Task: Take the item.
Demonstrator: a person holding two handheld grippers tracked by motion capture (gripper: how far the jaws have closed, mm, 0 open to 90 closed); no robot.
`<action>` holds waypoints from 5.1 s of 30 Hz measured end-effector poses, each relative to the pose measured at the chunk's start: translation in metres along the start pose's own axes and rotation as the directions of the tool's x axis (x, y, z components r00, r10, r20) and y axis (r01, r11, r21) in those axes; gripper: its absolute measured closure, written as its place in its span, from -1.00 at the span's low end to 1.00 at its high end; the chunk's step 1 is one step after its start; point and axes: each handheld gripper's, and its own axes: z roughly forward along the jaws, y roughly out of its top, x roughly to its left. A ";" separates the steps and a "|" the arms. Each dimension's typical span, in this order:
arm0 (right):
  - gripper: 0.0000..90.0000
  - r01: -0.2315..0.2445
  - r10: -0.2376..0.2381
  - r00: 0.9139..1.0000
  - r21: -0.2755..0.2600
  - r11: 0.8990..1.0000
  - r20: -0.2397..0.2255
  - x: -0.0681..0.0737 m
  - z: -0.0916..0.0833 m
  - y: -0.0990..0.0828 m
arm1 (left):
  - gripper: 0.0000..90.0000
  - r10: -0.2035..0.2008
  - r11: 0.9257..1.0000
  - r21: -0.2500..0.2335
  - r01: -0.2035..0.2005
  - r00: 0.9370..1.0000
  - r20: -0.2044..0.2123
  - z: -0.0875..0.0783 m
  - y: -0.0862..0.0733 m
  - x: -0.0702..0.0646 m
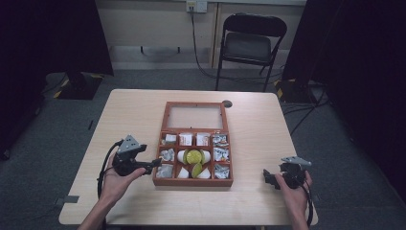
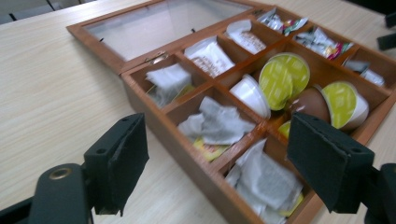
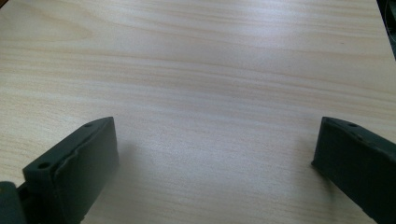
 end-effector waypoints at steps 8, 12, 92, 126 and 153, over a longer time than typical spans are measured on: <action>-1.00 0.000 0.000 1.000 0.000 1.000 0.000 0.000 0.000 0.000 | -0.50 0.004 1.000 -0.018 -0.003 0.999 0.048 0.016 0.013 -0.009; -1.00 -0.001 0.001 1.000 0.000 1.000 0.002 0.000 0.000 0.000 | -0.49 0.005 1.000 -0.010 -0.004 0.998 0.062 0.022 0.014 -0.013; -1.00 -0.003 0.003 1.000 0.000 1.000 0.003 0.000 0.000 0.000 | 0.08 0.028 0.927 0.361 -0.105 0.977 0.211 0.116 0.024 -0.069; -1.00 -0.003 0.003 1.000 0.000 1.000 0.003 0.000 0.000 0.000 | 0.21 0.045 0.931 0.347 -0.117 0.977 0.210 0.118 0.026 -0.071; -1.00 -0.002 0.002 1.000 0.000 1.000 0.003 0.000 0.000 0.000 | 0.21 0.042 0.956 0.276 -0.102 0.975 0.217 0.113 0.026 -0.068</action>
